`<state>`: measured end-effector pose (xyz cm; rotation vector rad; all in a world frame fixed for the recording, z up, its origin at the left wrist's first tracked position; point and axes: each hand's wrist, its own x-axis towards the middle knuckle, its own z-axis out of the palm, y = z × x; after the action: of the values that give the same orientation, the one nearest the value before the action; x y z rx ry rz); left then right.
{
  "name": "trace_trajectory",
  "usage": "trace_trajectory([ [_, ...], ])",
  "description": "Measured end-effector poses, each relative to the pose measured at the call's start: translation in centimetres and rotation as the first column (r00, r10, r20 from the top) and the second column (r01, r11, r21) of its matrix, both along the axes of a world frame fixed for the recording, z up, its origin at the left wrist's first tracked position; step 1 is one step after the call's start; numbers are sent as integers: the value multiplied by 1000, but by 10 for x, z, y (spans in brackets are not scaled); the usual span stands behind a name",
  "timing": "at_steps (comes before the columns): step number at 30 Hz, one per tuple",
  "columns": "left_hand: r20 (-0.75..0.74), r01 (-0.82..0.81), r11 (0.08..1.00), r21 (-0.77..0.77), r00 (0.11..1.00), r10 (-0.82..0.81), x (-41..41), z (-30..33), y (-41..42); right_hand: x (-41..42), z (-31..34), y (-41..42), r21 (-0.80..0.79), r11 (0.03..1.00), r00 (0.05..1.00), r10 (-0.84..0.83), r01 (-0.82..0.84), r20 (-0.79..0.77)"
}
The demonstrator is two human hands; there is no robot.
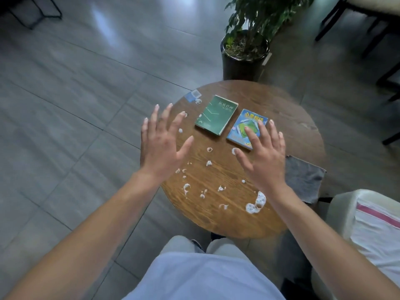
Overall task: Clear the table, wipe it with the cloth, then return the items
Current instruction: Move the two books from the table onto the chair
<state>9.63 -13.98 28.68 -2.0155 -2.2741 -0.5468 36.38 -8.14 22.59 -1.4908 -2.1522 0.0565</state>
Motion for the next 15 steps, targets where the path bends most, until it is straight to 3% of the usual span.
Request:
trace_trajectory([
  [15,2,305,950,-60,952,-306,-86,-44,90,-82,-3,3,-89,949,952,-299,304,60],
])
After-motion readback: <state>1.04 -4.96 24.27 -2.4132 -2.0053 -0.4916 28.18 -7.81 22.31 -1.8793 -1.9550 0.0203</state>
